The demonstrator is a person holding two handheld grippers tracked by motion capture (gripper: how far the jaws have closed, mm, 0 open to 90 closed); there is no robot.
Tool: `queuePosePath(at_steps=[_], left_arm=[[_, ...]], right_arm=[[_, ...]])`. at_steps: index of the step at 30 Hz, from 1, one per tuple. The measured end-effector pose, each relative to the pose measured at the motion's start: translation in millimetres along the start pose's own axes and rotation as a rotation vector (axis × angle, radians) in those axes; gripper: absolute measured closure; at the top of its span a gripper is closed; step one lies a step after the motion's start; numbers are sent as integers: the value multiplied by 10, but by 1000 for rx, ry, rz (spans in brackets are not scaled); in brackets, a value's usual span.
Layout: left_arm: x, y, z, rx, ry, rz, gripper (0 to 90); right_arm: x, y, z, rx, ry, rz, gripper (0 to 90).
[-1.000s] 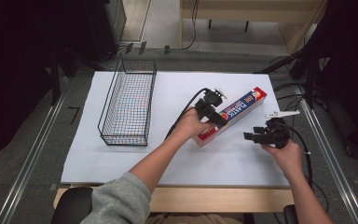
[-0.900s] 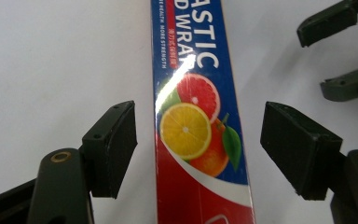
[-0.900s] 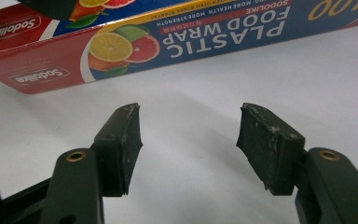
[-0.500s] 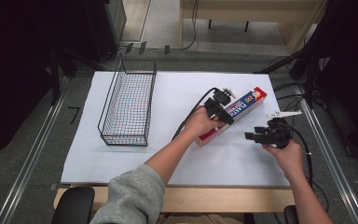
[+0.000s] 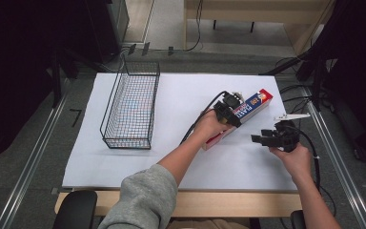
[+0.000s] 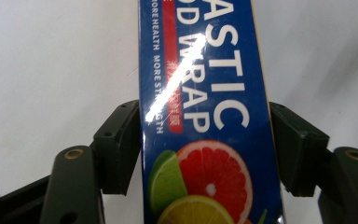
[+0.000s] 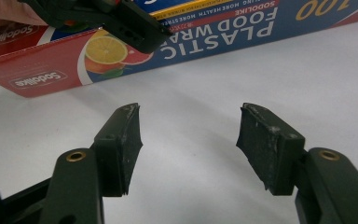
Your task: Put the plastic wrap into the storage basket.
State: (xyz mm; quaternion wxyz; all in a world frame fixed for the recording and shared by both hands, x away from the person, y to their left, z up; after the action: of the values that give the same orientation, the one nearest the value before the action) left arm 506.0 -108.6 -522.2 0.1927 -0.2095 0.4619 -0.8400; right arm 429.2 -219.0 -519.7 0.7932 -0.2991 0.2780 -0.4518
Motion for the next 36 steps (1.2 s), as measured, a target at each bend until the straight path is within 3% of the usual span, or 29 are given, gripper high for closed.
queuePosePath(at_steps=[11, 18, 29, 36], left_arm=[[-12, 51, 22, -15, -22, -8, 373], [-28, 29, 30, -19, -61, -2, 407], [-47, -40, 41, -26, -51, 4, 414], [-55, -131, 80, 4, -48, -1, 415]], right_arm=[[-2, -1, 1, 0, 0, 2, 403], [-3, -2, 3, -1, -1, 2, 403], [-1, -6, 4, 1, 1, 9, 405], [-1, -2, 3, 1, -3, 8, 407]])
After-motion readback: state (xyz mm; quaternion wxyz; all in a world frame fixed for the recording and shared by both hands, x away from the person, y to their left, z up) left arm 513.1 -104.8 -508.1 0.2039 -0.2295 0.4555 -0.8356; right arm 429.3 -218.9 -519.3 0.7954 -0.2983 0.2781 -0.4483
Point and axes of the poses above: each handheld gripper's, and its own axes: y roughly forward along the jaws, z roughly out of its top, x roughly to its right, the point moved 10 cm from there along y, roughly forward along the jaws, and after that the axes turned 8 degrees about -z, right-handed, at the moved point
